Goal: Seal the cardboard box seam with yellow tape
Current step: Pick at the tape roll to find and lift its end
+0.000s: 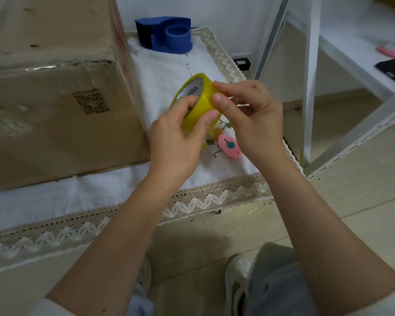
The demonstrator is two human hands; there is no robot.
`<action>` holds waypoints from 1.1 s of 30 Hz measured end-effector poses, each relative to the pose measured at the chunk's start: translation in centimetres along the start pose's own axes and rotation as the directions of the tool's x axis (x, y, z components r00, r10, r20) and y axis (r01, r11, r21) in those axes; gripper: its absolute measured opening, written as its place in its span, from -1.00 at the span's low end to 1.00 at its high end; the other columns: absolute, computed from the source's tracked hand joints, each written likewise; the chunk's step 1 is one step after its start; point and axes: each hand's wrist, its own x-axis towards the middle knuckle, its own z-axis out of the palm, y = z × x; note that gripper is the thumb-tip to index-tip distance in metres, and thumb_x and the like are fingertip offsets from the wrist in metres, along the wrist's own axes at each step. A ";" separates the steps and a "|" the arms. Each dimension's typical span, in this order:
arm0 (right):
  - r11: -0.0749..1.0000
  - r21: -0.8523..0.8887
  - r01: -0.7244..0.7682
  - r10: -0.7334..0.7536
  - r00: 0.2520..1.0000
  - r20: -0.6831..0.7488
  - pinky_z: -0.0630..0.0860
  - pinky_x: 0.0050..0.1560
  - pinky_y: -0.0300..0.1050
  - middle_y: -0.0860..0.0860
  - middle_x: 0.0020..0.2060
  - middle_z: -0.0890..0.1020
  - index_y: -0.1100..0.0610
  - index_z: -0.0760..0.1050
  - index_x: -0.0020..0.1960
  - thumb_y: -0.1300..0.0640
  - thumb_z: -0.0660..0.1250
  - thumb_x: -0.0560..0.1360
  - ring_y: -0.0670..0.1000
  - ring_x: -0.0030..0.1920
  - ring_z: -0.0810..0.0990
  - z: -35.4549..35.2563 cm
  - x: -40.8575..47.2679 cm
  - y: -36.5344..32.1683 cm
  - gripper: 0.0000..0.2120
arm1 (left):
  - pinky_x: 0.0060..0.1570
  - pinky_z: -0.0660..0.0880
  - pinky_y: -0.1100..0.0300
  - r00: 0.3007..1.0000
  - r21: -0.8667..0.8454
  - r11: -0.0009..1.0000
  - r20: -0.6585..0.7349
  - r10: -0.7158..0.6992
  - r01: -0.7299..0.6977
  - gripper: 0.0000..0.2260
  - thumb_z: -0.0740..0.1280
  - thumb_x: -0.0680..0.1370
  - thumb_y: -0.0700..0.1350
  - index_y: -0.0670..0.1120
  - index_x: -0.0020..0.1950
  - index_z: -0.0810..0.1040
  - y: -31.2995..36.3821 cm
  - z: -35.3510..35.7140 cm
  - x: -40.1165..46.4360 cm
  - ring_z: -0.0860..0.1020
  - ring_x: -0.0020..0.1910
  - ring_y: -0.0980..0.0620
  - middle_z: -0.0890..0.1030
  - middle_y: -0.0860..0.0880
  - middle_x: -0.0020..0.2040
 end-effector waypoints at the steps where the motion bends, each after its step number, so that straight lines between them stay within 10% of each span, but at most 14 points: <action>1: 1.000 0.002 0.010 -0.010 1.000 -0.008 0.51 -0.11 -0.28 0.01 -0.11 0.57 0.06 0.66 0.03 0.17 0.48 0.46 -0.11 -0.15 0.58 0.1 0.0 0.0 -0.84 | -0.13 0.58 -0.07 1.000 -0.001 1.000 0.006 -0.005 0.005 -0.82 0.41 0.55 0.00 -0.09 0.03 0.62 -0.1 0.0 0.0 0.64 -0.20 -0.02 0.67 -0.01 -0.20; 12: 0.921 -0.299 0.251 -0.283 0.957 -0.070 0.35 -0.12 -0.48 -0.03 -0.17 0.53 0.26 0.59 -0.05 0.27 0.36 0.55 -0.24 -0.20 0.46 1.0 -0.6 0.5 -0.94 | -0.20 0.56 0.00 1.000 0.021 1.000 -0.010 0.015 -0.015 -0.84 0.42 0.54 0.01 -0.06 0.02 0.63 -0.2 0.2 0.0 0.60 -0.26 0.03 0.63 0.05 -0.25; 25: 0.994 -0.106 0.000 0.000 1.000 0.003 0.59 0.02 -0.05 0.00 0.08 0.55 0.05 0.54 0.25 0.11 0.21 0.64 0.01 -0.03 0.60 0.5 -0.3 -0.1 -0.77 | -0.21 0.59 0.15 0.997 -0.113 0.991 -0.026 -0.070 0.066 -0.96 0.43 0.55 -0.07 -0.01 -0.04 0.62 0.0 0.1 0.3 0.59 -0.29 0.17 0.63 0.09 -0.28; 33: 0.997 -0.040 -0.059 0.059 0.998 0.017 0.45 -0.18 -0.44 0.04 -0.05 0.60 0.09 0.66 0.06 0.16 0.47 0.48 -0.25 -0.20 0.55 0.3 -0.4 0.0 -0.84 | -0.15 0.57 0.02 0.998 -0.097 0.994 -0.030 -0.050 0.046 -0.92 0.43 0.55 -0.07 -0.05 -0.02 0.62 0.0 -0.1 0.1 0.59 -0.25 0.04 0.65 -0.03 -0.22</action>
